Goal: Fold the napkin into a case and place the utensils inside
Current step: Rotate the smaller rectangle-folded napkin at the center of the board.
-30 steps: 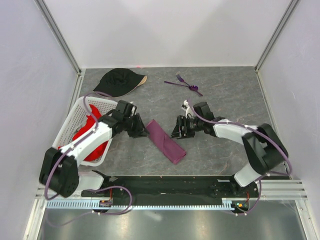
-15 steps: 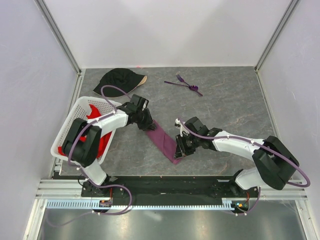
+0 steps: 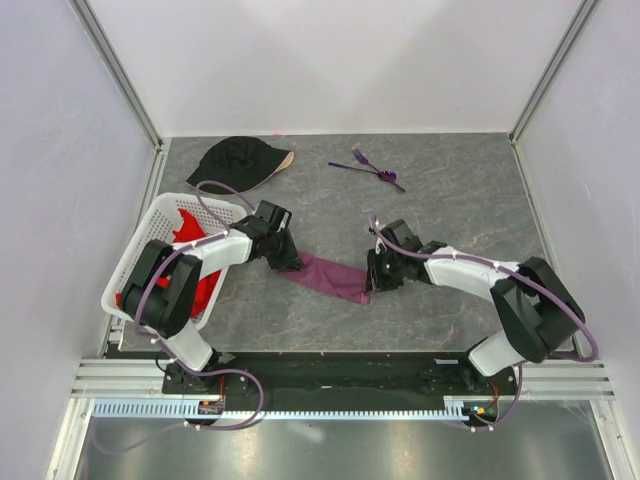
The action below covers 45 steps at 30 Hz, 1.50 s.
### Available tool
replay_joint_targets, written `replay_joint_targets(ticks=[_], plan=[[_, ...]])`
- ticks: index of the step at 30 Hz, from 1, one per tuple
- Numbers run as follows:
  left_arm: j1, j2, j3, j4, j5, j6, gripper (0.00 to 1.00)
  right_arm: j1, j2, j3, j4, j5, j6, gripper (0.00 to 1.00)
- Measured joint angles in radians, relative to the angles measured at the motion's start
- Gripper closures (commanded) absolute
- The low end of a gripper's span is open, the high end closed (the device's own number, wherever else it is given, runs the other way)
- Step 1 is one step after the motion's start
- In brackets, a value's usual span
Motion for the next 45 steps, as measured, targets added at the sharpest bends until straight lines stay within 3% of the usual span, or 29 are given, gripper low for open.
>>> replay_joint_targets(ticks=[9,15,20,25,29,39,45], plan=[[-0.039,-0.111,-0.126,0.01,0.028,-0.023,0.73,-0.077,0.243,0.283,-0.05,0.187,-0.071,0.69],[-0.128,-0.166,-0.185,0.036,0.04,-0.085,0.73,-0.082,0.407,0.505,-0.076,0.249,-0.134,0.69],[-0.2,-0.2,-0.19,0.049,0.056,-0.123,0.71,-0.084,0.472,0.616,-0.109,0.285,-0.162,0.6],[-0.203,-0.352,-0.191,-0.008,0.042,-0.126,0.7,-0.09,0.435,0.613,-0.159,0.32,-0.171,0.5],[-0.188,-0.416,-0.19,-0.041,0.029,-0.124,0.73,-0.086,0.341,0.538,-0.18,0.304,-0.163,0.5],[-0.157,-0.294,-0.189,-0.057,-0.005,-0.08,0.79,-0.07,0.29,0.45,-0.148,0.232,-0.129,0.57],[-0.2,-0.281,-0.288,-0.001,-0.023,-0.08,0.79,-0.079,0.389,0.496,-0.076,0.212,-0.12,0.55]])
